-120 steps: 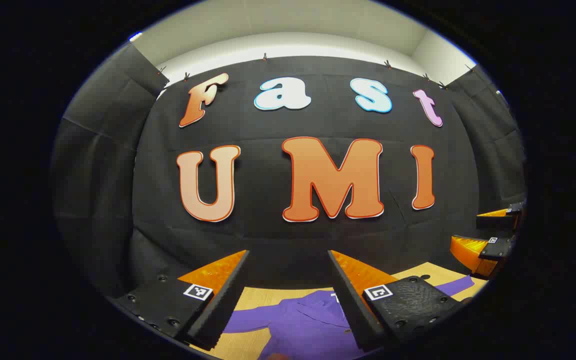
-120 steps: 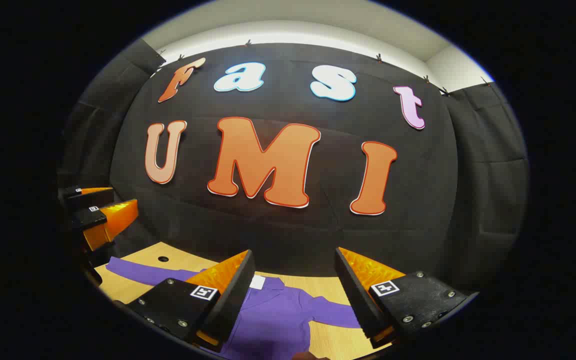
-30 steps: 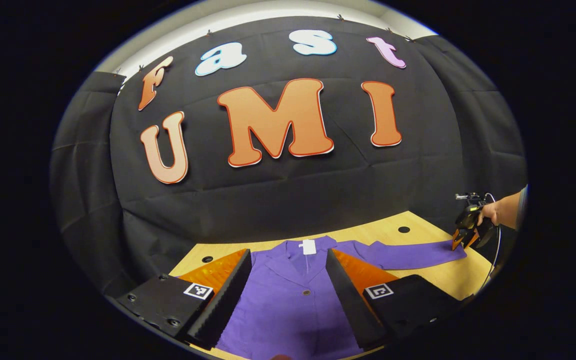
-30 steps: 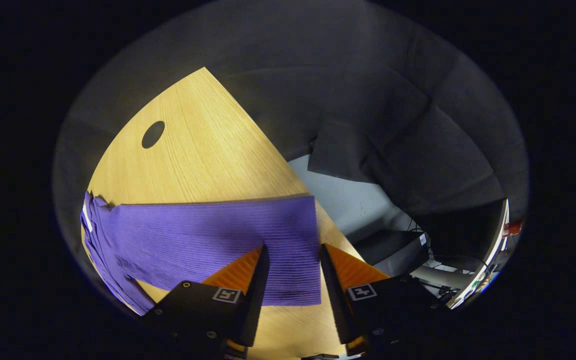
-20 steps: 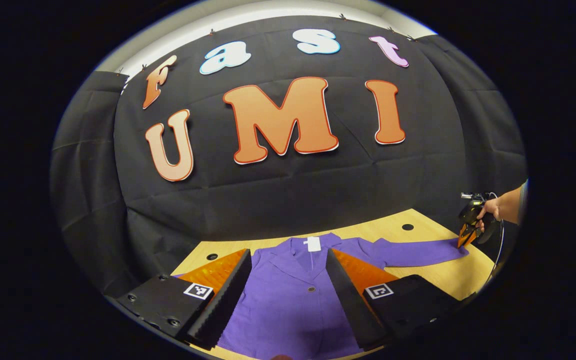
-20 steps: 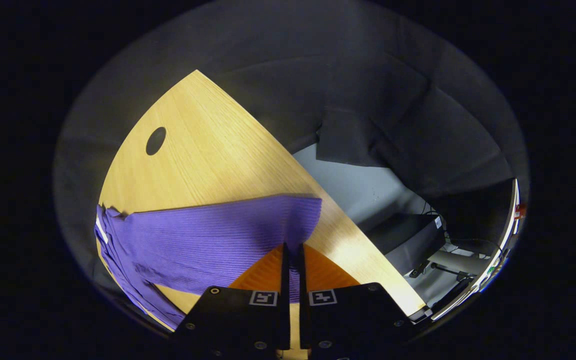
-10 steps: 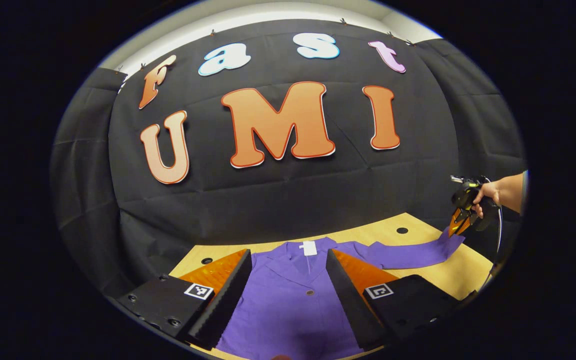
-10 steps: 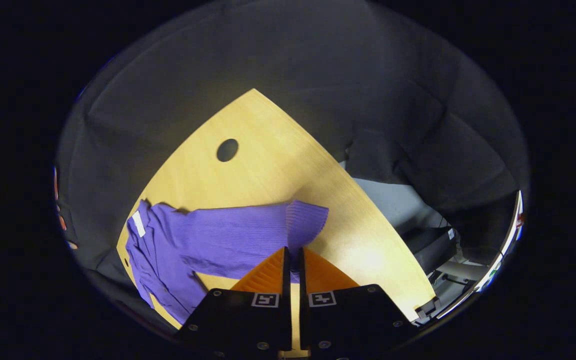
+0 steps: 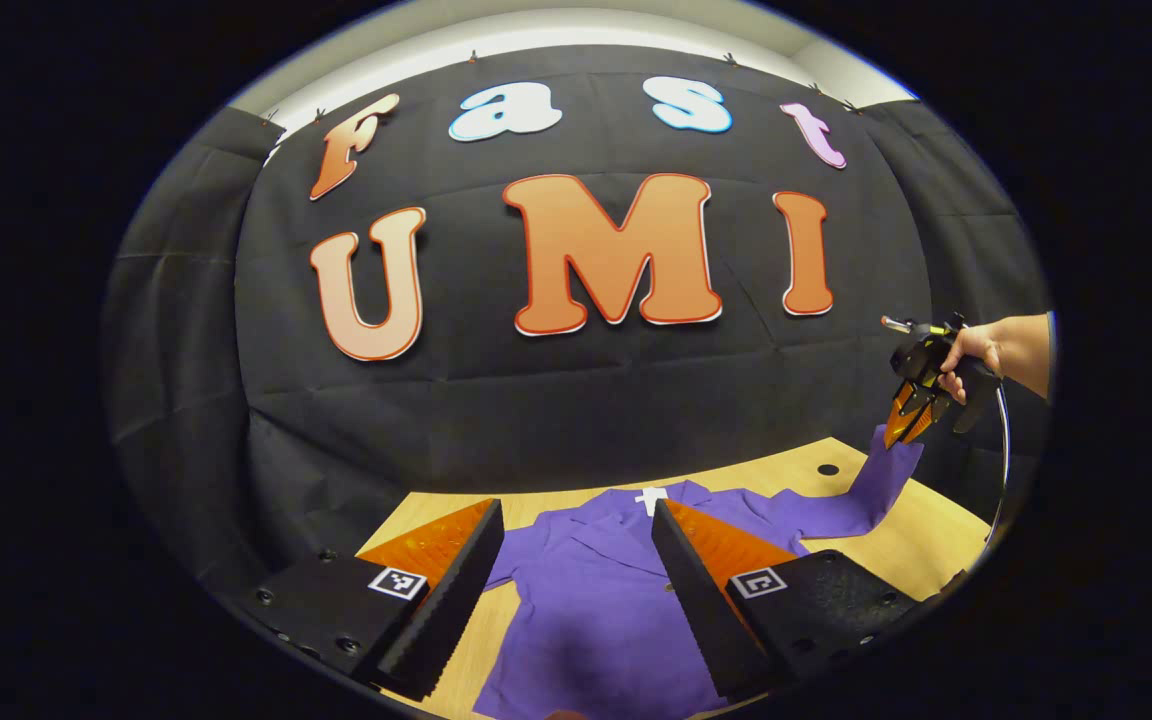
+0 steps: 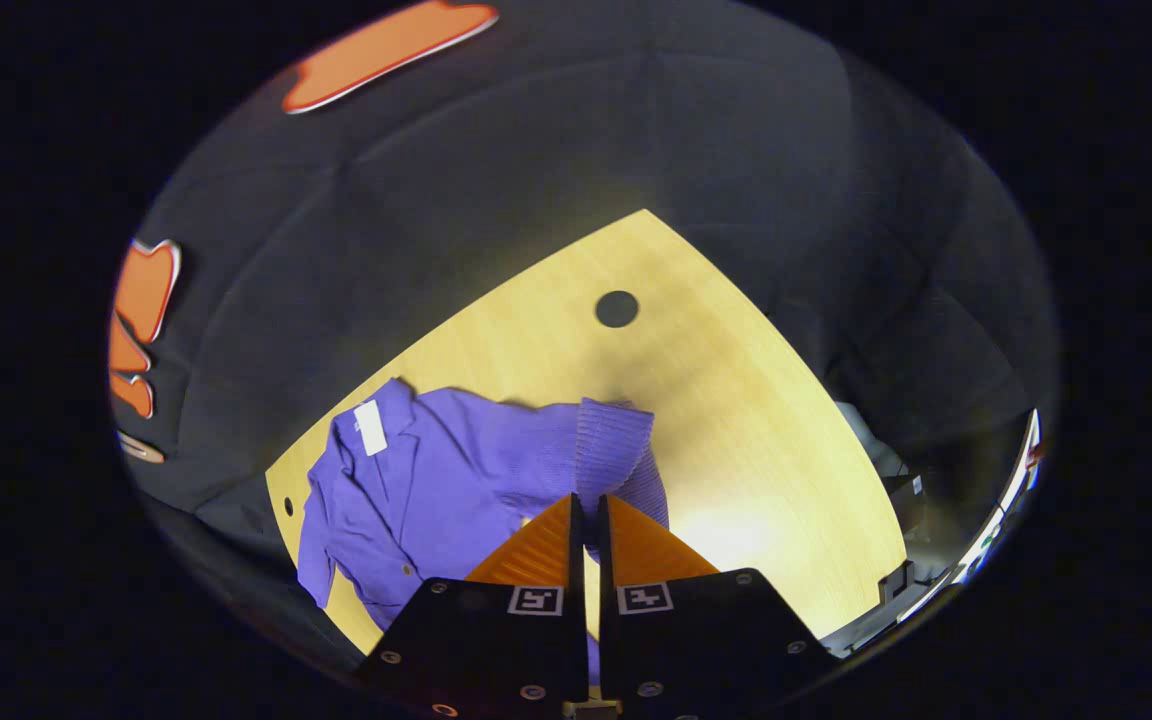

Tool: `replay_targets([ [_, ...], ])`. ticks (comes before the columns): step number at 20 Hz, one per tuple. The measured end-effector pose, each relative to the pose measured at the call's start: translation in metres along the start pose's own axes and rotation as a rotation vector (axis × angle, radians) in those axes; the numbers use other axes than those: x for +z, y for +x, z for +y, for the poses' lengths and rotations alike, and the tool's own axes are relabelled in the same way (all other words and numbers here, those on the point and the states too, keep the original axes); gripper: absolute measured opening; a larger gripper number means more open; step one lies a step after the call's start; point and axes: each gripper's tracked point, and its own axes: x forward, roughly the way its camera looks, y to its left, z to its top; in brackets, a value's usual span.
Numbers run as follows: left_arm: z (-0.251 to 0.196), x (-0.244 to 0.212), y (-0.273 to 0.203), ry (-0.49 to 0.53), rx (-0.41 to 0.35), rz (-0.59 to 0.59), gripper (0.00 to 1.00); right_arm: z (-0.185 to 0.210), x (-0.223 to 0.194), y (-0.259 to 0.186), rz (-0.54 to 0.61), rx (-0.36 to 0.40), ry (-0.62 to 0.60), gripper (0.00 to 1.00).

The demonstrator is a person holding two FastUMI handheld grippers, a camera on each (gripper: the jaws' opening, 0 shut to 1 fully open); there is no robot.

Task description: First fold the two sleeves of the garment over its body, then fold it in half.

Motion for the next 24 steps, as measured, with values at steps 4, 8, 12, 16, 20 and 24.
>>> replay_targets([
  [4,0.046,-0.001,0.004,-0.009,0.003,-0.008,0.94,0.065,-0.006,-0.018,-0.022,0.017,-0.055,0.05],
  [8,0.083,-0.006,0.008,-0.013,-0.004,-0.013,0.94,0.127,-0.02,-0.034,-0.039,0.034,-0.116,0.05],
  [12,0.116,-0.019,0.012,-0.042,-0.017,-0.003,0.94,0.194,-0.042,-0.043,-0.042,0.069,-0.168,0.05],
  [16,0.144,-0.033,0.019,-0.076,-0.02,0.02,0.94,0.257,-0.068,-0.046,-0.033,0.114,-0.215,0.05],
  [20,0.163,-0.042,0.026,-0.087,-0.022,0.033,0.94,0.321,-0.097,-0.035,-0.002,0.169,-0.257,0.05],
  [24,0.179,-0.051,0.034,-0.086,-0.015,0.056,0.94,0.36,-0.131,-0.009,0.046,0.182,-0.302,0.05],
])
